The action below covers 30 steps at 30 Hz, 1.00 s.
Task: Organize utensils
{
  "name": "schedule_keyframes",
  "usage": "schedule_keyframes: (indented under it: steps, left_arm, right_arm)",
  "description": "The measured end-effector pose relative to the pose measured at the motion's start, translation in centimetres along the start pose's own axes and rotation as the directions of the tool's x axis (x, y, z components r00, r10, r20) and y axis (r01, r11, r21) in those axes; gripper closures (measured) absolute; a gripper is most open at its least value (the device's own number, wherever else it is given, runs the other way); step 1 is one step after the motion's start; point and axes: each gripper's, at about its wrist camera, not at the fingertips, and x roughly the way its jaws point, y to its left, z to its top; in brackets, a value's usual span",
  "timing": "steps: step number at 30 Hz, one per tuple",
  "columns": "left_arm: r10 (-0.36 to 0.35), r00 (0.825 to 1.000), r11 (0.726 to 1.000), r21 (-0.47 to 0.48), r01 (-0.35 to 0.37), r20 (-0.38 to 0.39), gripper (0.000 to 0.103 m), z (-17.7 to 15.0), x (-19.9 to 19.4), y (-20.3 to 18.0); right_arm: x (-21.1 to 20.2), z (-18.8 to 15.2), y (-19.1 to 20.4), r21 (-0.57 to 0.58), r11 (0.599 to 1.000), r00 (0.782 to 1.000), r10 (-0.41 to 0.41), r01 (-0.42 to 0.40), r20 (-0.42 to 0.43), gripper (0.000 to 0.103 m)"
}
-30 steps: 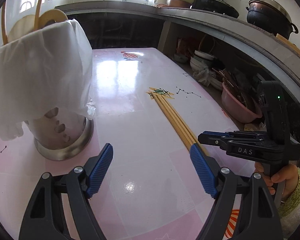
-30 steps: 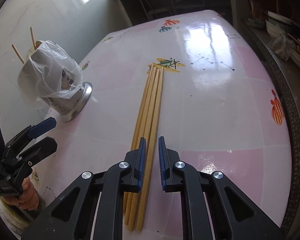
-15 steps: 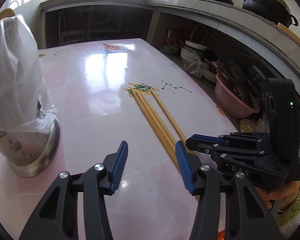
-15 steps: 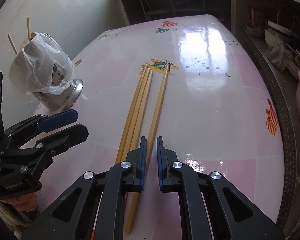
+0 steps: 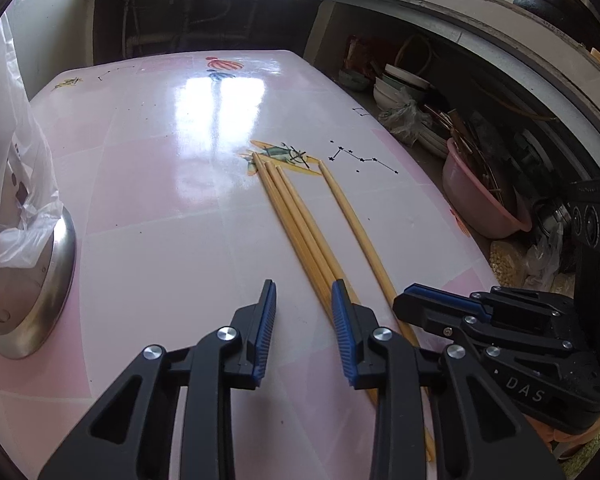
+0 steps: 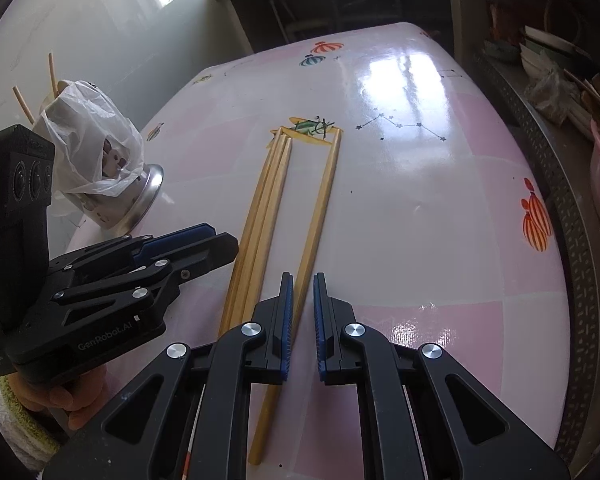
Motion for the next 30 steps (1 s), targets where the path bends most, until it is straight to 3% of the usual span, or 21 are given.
schedule_keyframes:
  steps: [6, 12, 19, 24, 30]
  left_arm:
    - [-0.012, 1.0, 1.0, -0.017, 0.012, 0.001, 0.076, 0.3, 0.0, -0.3]
    - [0.06, 0.998, 0.998, 0.027, -0.061, 0.019, 0.076, 0.0, 0.2, -0.9]
    - [0.11, 0.994, 0.994, 0.0, -0.11, 0.02, 0.077, -0.1, -0.4, 0.5]
    - [0.047, 0.999, 0.997, -0.059, -0.046, 0.005, 0.077, 0.2, -0.6, 0.9]
    - [0.044, 0.999, 0.999, 0.007, -0.044, 0.009, 0.077, 0.1, 0.0, -0.9]
  right_arm:
    - [0.1, 0.0, 0.0, 0.004, 1.0, 1.0, 0.011, -0.011, -0.004, 0.094]
    - [0.2, -0.1, 0.1, 0.004, 1.0, 1.0, 0.009, -0.009, -0.005, 0.094]
    - [0.3, -0.1, 0.1, 0.001, 1.0, 1.0, 0.003, -0.003, -0.004, 0.094]
    - [0.3, -0.1, 0.1, 0.004, 1.0, 1.0, 0.003, -0.003, -0.005, 0.095]
    - [0.3, -0.1, 0.1, 0.004, 1.0, 1.0, 0.005, -0.005, -0.006, 0.094]
